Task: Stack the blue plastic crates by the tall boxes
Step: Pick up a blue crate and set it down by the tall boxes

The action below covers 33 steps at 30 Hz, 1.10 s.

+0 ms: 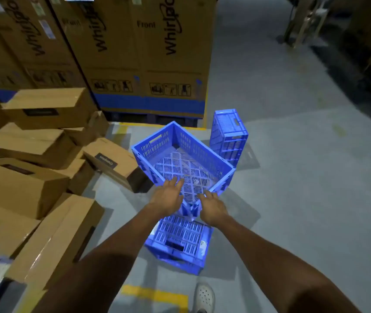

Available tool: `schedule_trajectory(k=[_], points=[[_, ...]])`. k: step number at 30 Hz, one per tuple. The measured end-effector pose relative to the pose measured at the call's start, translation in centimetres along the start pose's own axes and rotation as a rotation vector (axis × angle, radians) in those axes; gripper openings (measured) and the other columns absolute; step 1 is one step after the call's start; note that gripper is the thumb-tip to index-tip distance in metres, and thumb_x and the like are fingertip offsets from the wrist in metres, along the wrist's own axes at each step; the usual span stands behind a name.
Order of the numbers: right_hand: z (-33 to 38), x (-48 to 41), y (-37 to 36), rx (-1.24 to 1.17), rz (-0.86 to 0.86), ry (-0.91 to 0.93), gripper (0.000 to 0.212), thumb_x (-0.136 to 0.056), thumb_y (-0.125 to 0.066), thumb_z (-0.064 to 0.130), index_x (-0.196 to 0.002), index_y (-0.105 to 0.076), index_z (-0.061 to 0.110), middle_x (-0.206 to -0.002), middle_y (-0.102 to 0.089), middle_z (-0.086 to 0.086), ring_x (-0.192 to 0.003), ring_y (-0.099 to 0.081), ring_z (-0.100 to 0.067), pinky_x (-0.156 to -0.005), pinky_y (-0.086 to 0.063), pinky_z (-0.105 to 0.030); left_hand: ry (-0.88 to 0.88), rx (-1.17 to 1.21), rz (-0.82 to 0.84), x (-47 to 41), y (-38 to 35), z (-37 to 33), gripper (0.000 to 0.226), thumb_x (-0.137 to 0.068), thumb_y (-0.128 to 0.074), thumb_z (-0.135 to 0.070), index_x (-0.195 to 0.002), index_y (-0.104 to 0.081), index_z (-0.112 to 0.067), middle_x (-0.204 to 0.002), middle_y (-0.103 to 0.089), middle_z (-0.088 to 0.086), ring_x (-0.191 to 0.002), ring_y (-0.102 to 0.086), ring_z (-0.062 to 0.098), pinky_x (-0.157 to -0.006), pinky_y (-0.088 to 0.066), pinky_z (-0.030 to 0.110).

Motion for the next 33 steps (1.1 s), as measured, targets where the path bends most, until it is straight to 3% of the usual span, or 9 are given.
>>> schedule_trajectory(k=[3, 7, 11, 14, 17, 22, 30, 33], points=[[-1.1, -2.6, -1.7, 0.09, 0.074, 0.049, 0.068, -0.083, -0.065, 0.019, -0.144, -0.035, 0.016, -0.152, -0.029, -0.01, -0.14, -0.025, -0.033, -0.106, -0.038, -0.049, 0.011, -0.037, 0.064, -2.0, -2.1, 0.0, 0.062, -0.099, -0.043, -0.032, -0.153, -0.016, -0.015, -0.156, -0.024, 0.014, -0.138, -0.029, 0.037, -0.104, -0.038, 0.051], [-2.3, -6.3, -5.0, 0.265, 0.165, 0.106, 0.067, -0.088, -0.064, 0.023, -0.147, -0.033, 0.015, -0.159, -0.019, -0.009, -0.148, -0.009, -0.03, -0.113, -0.019, -0.059, -0.009, -0.074, 0.11, -4.5, -5.2, 1.1, 0.062, -0.096, -0.046, -0.028, -0.151, -0.022, -0.013, -0.155, -0.027, 0.015, -0.139, -0.029, 0.035, -0.108, -0.034, 0.049], [-2.9, -9.5, -7.8, 0.468, 0.208, 0.136, 0.05, -0.096, -0.054, 0.02, -0.144, -0.039, 0.015, -0.155, -0.029, -0.013, -0.147, -0.012, -0.033, -0.112, -0.005, -0.067, -0.024, -0.106, 0.126, -6.1, -8.3, 2.4, 0.057, -0.097, -0.046, -0.027, -0.149, -0.028, -0.012, -0.154, -0.028, 0.016, -0.14, -0.028, 0.033, -0.109, -0.032, 0.047], [-2.9, -11.4, -9.3, 0.529, 0.197, 0.139, 0.039, -0.097, -0.05, 0.015, -0.136, -0.048, 0.014, -0.146, -0.04, -0.014, -0.139, -0.029, -0.034, -0.111, -0.011, -0.066, -0.04, -0.089, 0.109, -6.2, -10.2, 3.0, 0.055, -0.097, -0.045, -0.025, -0.147, -0.03, -0.01, -0.155, -0.026, 0.016, -0.14, -0.026, 0.033, -0.109, -0.033, 0.047], [-1.5, -12.6, -9.0, 0.542, 0.145, 0.187, 0.029, -0.094, -0.054, 0.017, -0.122, -0.06, 0.014, -0.129, -0.054, -0.011, -0.121, -0.05, -0.033, -0.104, -0.032, -0.054, -0.034, -0.068, 0.113, -5.1, -11.4, 4.2, 0.055, -0.093, -0.049, -0.026, -0.144, -0.034, -0.013, -0.153, -0.028, 0.015, -0.139, -0.026, 0.033, -0.108, -0.034, 0.046], [0.6, -11.3, -5.3, 0.578, 0.144, 0.279, 0.019, -0.095, -0.053, 0.009, -0.111, -0.063, 0.011, -0.115, -0.061, -0.011, -0.103, -0.061, -0.034, -0.082, -0.051, -0.047, 0.008, -0.057, 0.167, -2.4, -9.9, 6.2, 0.055, -0.091, -0.053, -0.027, -0.142, -0.035, -0.014, -0.152, -0.029, 0.016, -0.137, -0.029, 0.035, -0.103, -0.039, 0.05], [6.8, -4.2, 7.0, 0.457, 0.157, 0.372, 0.013, -0.086, -0.059, 0.007, -0.096, -0.063, 0.014, -0.105, -0.064, -0.012, -0.098, -0.061, -0.032, -0.072, -0.045, -0.035, 0.006, -0.003, 0.117, 1.0, -3.4, 4.1, 0.091, -0.086, -0.063, -0.015, -0.155, -0.003, -0.018, -0.161, 0.001, 0.014, -0.147, -0.007, 0.035, -0.107, -0.035, 0.052], [8.9, -1.2, 11.0, 0.435, 0.264, 0.347, 0.025, -0.075, -0.078, 0.012, -0.096, -0.065, 0.014, -0.099, -0.068, -0.01, -0.092, -0.062, -0.028, -0.065, -0.038, -0.029, 0.011, 0.057, 0.047, 2.5, -1.5, 2.6, 0.088, -0.078, -0.064, -0.008, -0.152, -0.017, -0.015, -0.159, -0.008, 0.016, -0.145, -0.014, 0.035, -0.105, -0.037, 0.051]])
Point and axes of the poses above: each hand's wrist, its own x-axis away from the middle knuckle, its own y-axis out of the back of the hand, z = x × y, the point moved 2 cm from there along -x, towards the middle knuckle
